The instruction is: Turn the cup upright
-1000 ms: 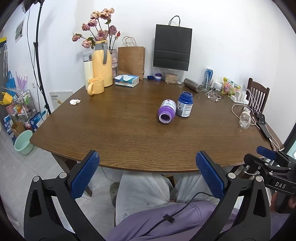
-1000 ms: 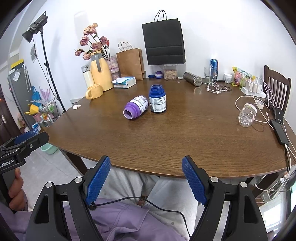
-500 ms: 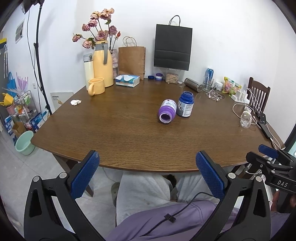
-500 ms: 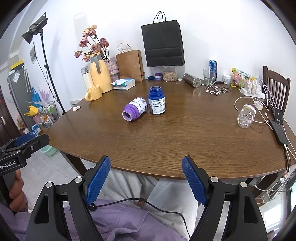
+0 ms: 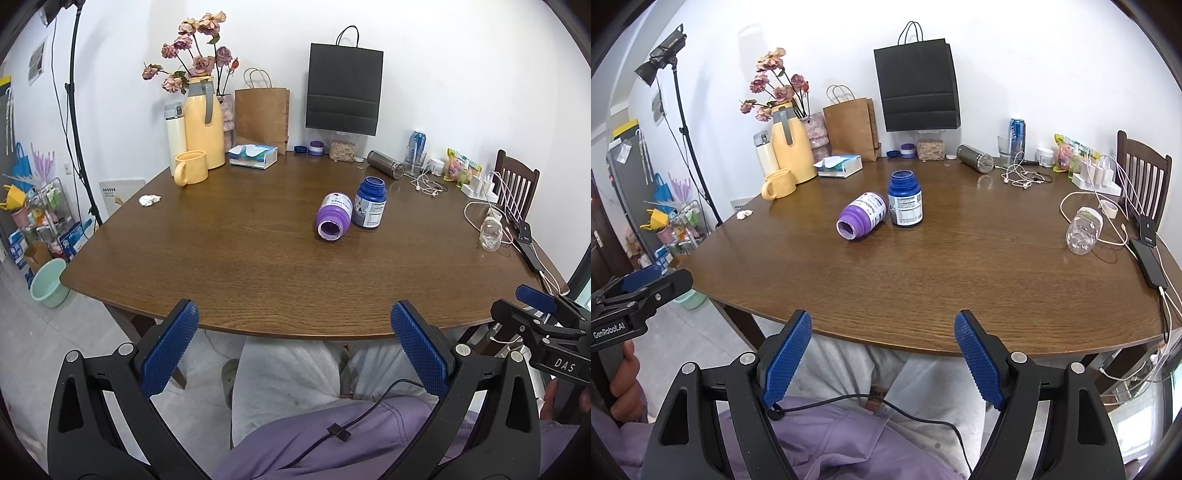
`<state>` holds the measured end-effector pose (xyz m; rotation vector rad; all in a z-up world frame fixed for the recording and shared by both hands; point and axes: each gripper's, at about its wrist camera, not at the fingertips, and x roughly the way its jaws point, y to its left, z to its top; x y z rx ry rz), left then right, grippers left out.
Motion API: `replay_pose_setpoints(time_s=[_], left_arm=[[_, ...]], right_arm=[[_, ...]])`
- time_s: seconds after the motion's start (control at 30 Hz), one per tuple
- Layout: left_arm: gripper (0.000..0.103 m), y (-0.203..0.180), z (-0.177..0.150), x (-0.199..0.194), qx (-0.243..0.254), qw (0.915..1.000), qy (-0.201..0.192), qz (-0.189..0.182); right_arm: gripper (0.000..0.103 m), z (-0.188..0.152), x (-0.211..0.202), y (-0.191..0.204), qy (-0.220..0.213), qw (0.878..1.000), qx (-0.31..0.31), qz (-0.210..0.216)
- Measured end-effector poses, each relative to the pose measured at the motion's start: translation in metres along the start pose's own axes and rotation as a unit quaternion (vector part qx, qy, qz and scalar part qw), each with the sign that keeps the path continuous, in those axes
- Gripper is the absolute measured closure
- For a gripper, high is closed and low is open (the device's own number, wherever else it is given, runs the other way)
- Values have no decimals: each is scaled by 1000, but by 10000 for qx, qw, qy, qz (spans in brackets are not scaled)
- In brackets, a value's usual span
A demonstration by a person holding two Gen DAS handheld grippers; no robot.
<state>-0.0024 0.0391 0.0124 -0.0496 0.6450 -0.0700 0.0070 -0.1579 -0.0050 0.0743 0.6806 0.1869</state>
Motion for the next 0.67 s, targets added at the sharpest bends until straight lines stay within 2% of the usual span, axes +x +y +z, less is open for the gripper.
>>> replay_pose_setpoints(time_s=[0.67], left_arm=[[0, 1, 0, 6, -25, 9999, 134, 79]], right_arm=[[19, -1, -5, 6, -140, 9997, -208, 44]])
